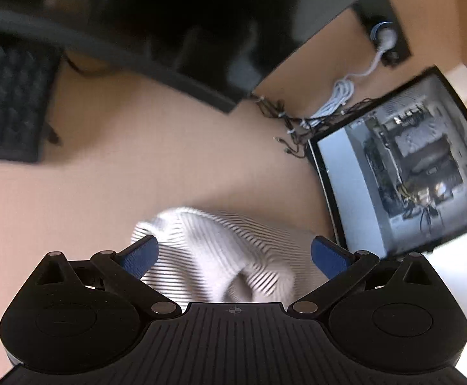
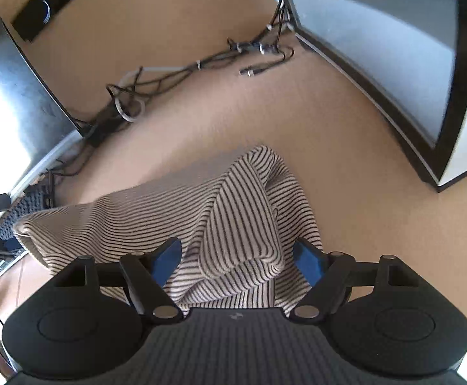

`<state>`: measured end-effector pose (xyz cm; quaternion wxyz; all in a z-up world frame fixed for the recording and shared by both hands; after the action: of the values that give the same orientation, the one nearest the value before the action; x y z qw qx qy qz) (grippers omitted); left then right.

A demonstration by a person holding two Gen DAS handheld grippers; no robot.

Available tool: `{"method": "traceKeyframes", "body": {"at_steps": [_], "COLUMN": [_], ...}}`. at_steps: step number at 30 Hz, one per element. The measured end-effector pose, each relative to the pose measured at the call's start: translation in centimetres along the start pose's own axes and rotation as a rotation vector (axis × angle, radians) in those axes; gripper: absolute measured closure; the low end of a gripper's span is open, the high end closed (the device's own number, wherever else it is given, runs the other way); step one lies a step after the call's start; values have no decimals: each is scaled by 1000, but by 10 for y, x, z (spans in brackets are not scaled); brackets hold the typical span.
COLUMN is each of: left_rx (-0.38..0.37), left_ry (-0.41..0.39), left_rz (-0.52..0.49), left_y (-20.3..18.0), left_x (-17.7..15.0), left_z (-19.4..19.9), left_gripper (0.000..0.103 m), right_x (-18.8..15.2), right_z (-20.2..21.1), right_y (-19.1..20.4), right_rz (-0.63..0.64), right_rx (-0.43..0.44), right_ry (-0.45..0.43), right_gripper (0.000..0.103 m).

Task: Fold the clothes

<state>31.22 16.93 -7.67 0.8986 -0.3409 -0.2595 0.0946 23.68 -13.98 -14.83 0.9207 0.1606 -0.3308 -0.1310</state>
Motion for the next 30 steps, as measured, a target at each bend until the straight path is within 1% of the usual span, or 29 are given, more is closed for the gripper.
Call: {"method": "traceKeyframes", "body": {"at_steps": [2, 3, 4, 5, 6, 7, 8, 9, 11, 12, 15, 16, 19, 20, 21, 22, 24, 25, 26, 27, 28, 29, 30], "left_rx": [69, 98, 109, 114, 111, 106, 102, 97, 79, 70, 69, 70, 72, 72, 69, 69, 73, 78, 90, 102, 112, 117, 121], "left_ry": [24, 38, 55, 68, 75, 77, 69, 56, 33, 24, -20, -35, -83, -95, -96, -85, -38, -12, 19, 49, 76, 97, 112], "left_rz": [-4, 2, 18, 34, 46, 57, 64, 69, 76, 74, 12, -12, -86, -109, -126, -134, -137, -134, -123, -113, -104, -98, -98], "left_y": [6, 12, 19, 24, 28, 31, 34, 35, 36, 34, 14, 6, -16, -23, -27, -28, -24, -21, -15, -10, -5, -2, 1], "left_x": [-2, -6, -12, -17, -21, -25, -27, -27, -25, -20, -11, -8, 0, -1, -11, -24, -53, -66, -78, -89, -100, -107, -112], "left_z": [-23, -30, -36, -39, -40, -40, -39, -38, -38, -41, -35, -31, -19, -14, -8, -5, -7, -9, -14, -19, -22, -25, -26], "left_gripper": [0, 0, 1, 7, 14, 24, 33, 38, 61, 66, 71, 73, 74, 74, 74, 74, 74, 73, 73, 73, 72, 71, 70], "right_x": [-6, -10, -13, -14, -13, -12, -9, -6, 5, 17, 59, 73, 90, 88, 84, 76, 60, 47, 35, 27, 20, 21, 23], "right_z": [-9, -12, -13, -13, -12, -12, -12, -13, -22, -29, -38, -32, -4, 0, 3, -1, -11, -19, -27, -30, -33, -30, -27], "right_y": [-3, -4, -5, -5, -4, -2, 0, 2, 9, 14, 26, 30, 36, 31, 26, 18, 2, -7, -16, -22, -28, -30, -32], "right_rz": [10, 5, 2, 15, 39, 63, 85, 111, 170, 201, 245, 251, 314, 324, 331, 322, 305, 296, 297, 298, 296, 277, 262], "right_rx": [22, 37, 50, 54, 63, 72, 86, 99, 110, 119, 146, 172, 241, 251, 259, 256, 249, 238, 215, 195, 180, 187, 190], "right_ry": [36, 50, 60, 46, 34, 22, 6, 1, 0, -11, -80, -101, -141, -126, -108, -70, 8, 60, 92, 99, 103, 96, 88], "right_gripper": [28, 34, 35, 41, 53, 57, 63, 67, 72, 74, 79, 79, 80, 79, 79, 79, 79, 79, 78, 76, 76, 76, 72]}}
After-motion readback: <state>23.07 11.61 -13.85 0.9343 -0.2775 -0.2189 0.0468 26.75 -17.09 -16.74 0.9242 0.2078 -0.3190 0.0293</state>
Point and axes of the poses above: each gripper's, at about its wrist camera, not at the fingertips, and z roughly against the way its jaws point, y to its left, x to its top, the point moved 7 cm from there along -z, roughly the way its jaws point, and after that the axes turned 4 degrees about -y, right-handed, at the moved point
